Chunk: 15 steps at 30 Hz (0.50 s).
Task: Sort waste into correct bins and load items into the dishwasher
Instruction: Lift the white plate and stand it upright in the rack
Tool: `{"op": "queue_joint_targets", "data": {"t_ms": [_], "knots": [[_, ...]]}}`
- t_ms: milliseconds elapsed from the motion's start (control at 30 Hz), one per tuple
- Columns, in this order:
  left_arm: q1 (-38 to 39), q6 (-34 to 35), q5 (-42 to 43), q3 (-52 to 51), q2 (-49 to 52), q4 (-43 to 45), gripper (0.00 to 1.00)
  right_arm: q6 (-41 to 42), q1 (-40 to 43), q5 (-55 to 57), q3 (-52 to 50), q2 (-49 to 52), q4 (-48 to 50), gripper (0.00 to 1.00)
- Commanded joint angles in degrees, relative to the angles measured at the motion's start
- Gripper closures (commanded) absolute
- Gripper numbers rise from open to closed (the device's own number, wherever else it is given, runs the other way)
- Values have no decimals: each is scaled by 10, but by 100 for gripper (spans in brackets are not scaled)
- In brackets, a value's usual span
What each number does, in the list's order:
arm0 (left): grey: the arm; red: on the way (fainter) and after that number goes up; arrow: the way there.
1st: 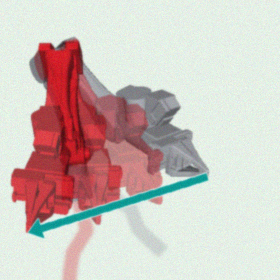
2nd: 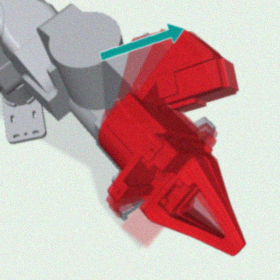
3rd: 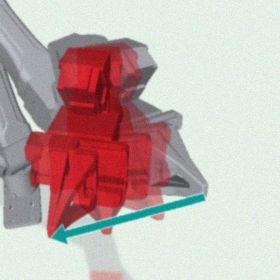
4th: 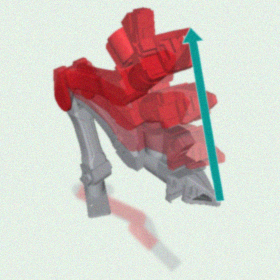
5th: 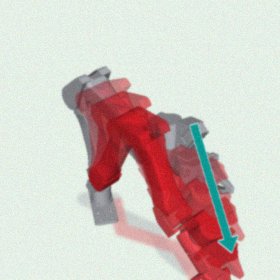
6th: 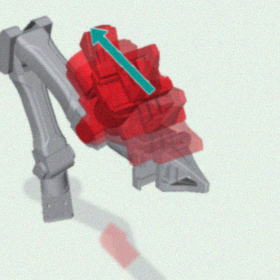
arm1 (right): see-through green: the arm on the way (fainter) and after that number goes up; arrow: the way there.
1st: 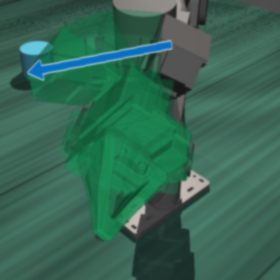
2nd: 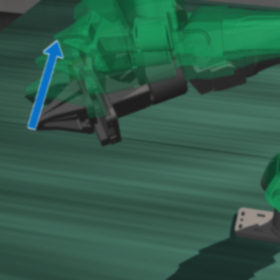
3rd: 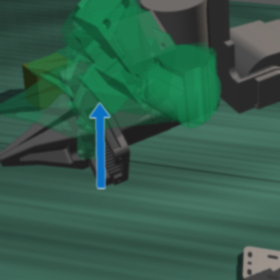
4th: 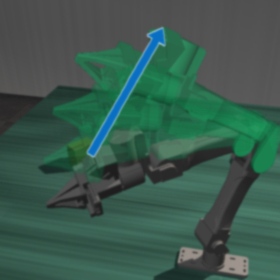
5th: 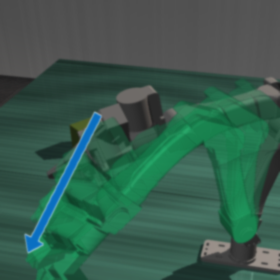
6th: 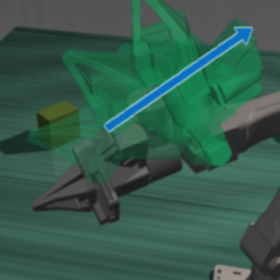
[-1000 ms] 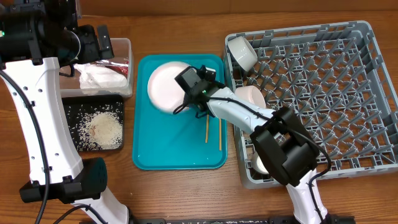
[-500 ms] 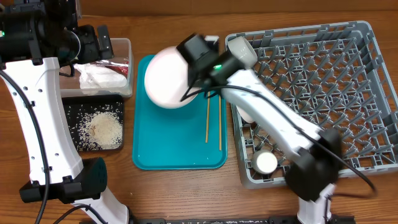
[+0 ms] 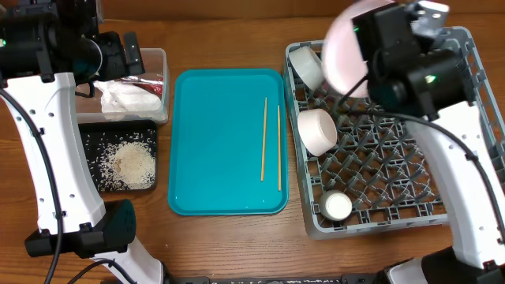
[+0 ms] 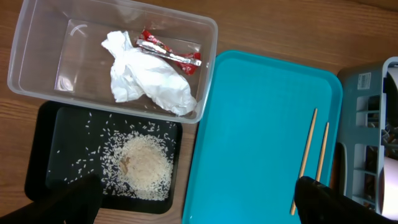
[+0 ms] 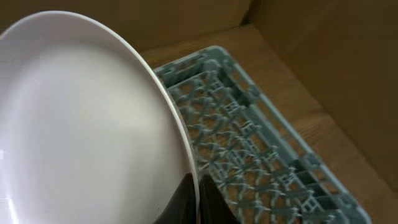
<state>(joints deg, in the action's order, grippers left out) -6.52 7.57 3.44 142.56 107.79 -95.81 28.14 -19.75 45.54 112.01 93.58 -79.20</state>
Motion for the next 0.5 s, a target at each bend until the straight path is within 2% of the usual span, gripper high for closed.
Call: {"op": "queue_joint_targets", "data": {"t_ms": [0, 167, 467], "knots": [[-2, 2, 5, 7, -3, 1, 0, -71, 33, 33, 6, -2, 20, 96], [-2, 2, 5, 7, -3, 1, 0, -206, 51, 12, -10, 1, 56, 96], [-2, 2, 5, 7, -3, 1, 0, -223, 51, 85, -51, 65, 72, 96]]}}
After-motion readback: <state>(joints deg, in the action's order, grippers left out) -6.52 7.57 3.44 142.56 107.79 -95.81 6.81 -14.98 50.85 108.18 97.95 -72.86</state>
